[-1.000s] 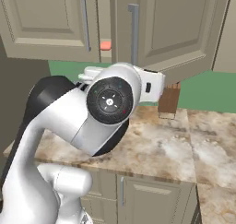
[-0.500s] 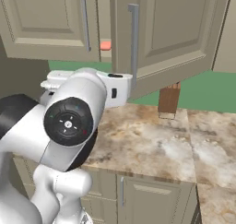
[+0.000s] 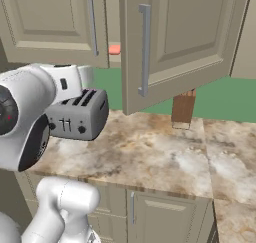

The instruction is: Open the cabinet. Pick the bar soap and place it next to the sink. Then close the cabinet.

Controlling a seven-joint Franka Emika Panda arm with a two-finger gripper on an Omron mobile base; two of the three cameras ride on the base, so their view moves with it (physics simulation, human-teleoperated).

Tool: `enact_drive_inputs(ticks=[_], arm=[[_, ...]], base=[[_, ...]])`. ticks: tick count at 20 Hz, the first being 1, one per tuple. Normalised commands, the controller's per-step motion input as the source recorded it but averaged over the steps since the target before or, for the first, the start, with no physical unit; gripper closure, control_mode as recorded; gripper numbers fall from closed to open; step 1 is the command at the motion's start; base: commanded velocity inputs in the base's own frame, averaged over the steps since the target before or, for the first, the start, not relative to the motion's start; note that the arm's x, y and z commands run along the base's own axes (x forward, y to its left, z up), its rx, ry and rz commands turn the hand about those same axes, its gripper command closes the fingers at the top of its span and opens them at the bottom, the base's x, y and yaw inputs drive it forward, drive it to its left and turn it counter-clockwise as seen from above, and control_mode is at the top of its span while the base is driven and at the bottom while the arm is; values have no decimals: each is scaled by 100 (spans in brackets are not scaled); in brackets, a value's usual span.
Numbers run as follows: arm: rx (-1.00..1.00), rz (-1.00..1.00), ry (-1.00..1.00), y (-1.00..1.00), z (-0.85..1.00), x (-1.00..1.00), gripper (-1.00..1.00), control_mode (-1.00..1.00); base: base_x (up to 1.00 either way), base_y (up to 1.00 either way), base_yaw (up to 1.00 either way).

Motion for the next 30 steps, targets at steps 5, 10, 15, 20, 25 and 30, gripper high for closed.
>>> enact_drive_inputs(ticks=[5, 10, 15, 20, 25, 30], arm=[[-51, 0, 0, 61, 0, 24, -100, -100], [-51, -4, 2, 21, 0, 39, -100, -100], [-44, -20, 6, -3, -3, 49, -100, -100], [-32, -33, 4, -35, -10, 32, -100, -100], [-28, -41, 4, -52, -15, 16, -100, -100], [-29, -42, 10, -59, -10, 11, -100, -100]], base=[[0, 0, 0], [0, 0, 0], [0, 0, 0], [0, 0, 0], [0, 0, 0], [0, 0, 0]])
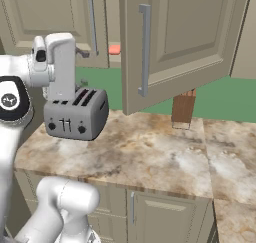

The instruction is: Open the cabinet. Pick the bar soap and place it next to the sink. Then close the cabinet.

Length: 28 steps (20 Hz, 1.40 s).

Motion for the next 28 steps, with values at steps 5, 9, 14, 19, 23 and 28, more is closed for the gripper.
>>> enact_drive_inputs(ticks=[5, 9, 14, 19, 23, 28], arm=[[-26, -38, 21, -56, 0, 10, -100, -100], [-17, -33, 27, -43, 0, 0, -100, -100], [-11, -26, 17, -9, 0, 16, -100, -100], [-1, -25, 9, -37, 0, 39, -100, -100], [0, -26, 7, -44, 0, 23, -100, -100], [2, -22, 0, -66, 0, -6, -100, -100]], base=[[0, 0, 0], [0, 0, 0], [0, 0, 0], [0, 0, 0], [0, 0, 0], [0, 0, 0]])
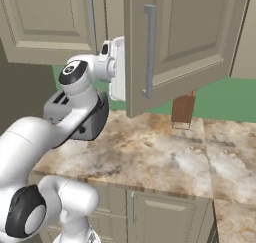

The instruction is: Open the cabinet. Pick the bar soap and place it next to the sink. Then close the cabinet.

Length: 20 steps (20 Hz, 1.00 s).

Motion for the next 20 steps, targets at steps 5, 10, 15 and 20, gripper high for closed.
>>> enact_drive_inputs(ticks=[5, 10, 15, 20], arm=[[8, -18, 0, -72, 1, -40, -100, -100], [6, -16, 0, -65, 0, -40, -100, -100], [10, -2, -6, -9, 1, -39, -100, -100], [30, 31, -34, 54, 0, -77, -100, -100]], base=[[0, 0, 0], [0, 0, 0], [0, 0, 0], [0, 0, 0]])
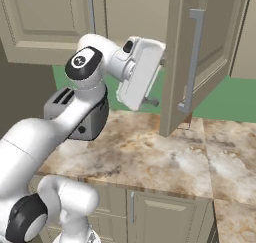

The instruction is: Open the cabinet. Pick the bar soap and place it next to the sink. Then close the cabinet.

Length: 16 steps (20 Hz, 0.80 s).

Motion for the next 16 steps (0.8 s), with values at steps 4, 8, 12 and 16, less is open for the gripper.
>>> enact_drive_inputs(ticks=[4, 8, 12, 16], arm=[[38, 48, -50, 72, -3, -65, -100, -100], [40, 56, -55, 71, -21, -26, -100, -100], [38, 57, -51, 84, -32, -4, -100, -100], [41, 57, -53, 86, -19, 0, -100, -100]], base=[[0, 0, 0], [0, 0, 0], [0, 0, 0], [0, 0, 0]])
